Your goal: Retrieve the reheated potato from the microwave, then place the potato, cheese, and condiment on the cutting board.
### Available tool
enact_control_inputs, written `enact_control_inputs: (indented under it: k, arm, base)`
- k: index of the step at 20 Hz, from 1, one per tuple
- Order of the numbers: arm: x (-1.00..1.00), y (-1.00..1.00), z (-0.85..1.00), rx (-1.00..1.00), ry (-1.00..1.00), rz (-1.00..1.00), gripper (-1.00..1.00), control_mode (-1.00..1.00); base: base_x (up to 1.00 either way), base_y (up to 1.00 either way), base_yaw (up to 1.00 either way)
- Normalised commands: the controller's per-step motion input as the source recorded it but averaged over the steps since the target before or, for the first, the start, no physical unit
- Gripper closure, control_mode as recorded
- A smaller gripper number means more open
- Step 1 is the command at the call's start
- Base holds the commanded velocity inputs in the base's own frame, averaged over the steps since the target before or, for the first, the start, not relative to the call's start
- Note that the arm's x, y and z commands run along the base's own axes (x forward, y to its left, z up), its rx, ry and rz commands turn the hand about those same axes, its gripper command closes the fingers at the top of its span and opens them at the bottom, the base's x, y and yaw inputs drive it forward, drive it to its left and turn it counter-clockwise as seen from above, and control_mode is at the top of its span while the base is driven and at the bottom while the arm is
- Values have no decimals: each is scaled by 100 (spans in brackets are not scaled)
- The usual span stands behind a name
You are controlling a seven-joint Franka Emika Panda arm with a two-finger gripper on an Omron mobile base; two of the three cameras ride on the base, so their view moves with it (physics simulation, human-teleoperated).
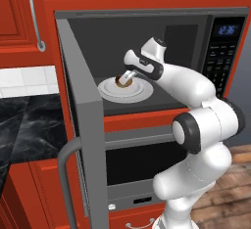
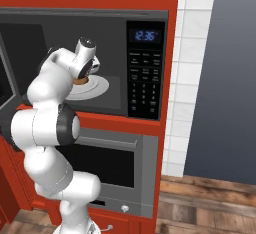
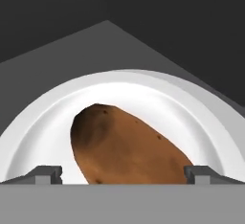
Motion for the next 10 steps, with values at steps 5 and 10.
enact_control_inputs:
  k: [5,10]
  arm:
    - [-7,16,-24,-2,-3,2,-100,-100]
    - [-9,18,-30,-3,-13,3,-100,-100]
  base:
    - [0,0,0]
    - [0,0,0]
